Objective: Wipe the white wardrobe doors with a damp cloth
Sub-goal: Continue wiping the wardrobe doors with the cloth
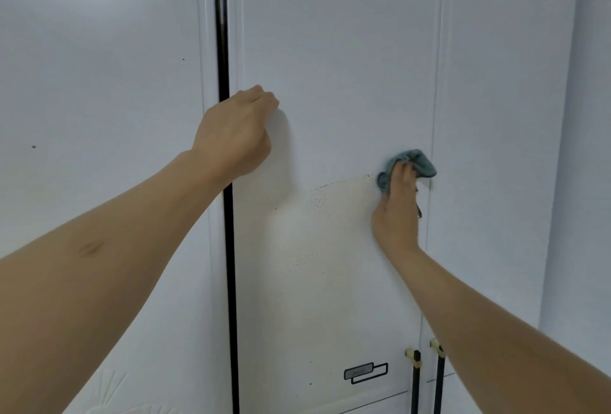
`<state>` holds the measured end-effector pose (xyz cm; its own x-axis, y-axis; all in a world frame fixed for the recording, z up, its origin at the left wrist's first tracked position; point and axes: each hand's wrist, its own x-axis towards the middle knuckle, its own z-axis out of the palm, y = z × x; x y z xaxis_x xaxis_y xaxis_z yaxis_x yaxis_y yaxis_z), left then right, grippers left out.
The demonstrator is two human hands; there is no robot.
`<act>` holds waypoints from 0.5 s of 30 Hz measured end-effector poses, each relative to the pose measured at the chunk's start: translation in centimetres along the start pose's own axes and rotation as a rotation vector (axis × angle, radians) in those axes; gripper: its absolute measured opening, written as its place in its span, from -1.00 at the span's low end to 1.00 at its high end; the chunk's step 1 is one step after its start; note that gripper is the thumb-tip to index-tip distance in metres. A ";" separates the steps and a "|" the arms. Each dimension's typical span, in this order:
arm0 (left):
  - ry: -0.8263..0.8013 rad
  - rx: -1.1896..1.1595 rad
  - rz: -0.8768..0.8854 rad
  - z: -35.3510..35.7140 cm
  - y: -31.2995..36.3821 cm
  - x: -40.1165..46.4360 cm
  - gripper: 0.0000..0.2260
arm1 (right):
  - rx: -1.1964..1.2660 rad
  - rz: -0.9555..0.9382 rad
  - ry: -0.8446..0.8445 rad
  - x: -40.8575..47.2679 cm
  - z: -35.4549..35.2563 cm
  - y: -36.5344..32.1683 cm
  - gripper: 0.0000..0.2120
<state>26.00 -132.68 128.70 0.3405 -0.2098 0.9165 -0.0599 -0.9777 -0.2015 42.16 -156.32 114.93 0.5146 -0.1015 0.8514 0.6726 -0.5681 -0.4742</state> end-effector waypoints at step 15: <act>0.000 -0.158 0.011 -1.9 -2.4 -4.0 -0.47 | 0.126 -0.626 -0.121 -3.5 6.2 -15.3 -0.40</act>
<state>22.98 -129.52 126.13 0.3393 -0.2203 0.9145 -0.2101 -0.9654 -0.1545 33.34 -142.22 117.86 0.0559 0.3147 0.9475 0.9181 -0.3892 0.0751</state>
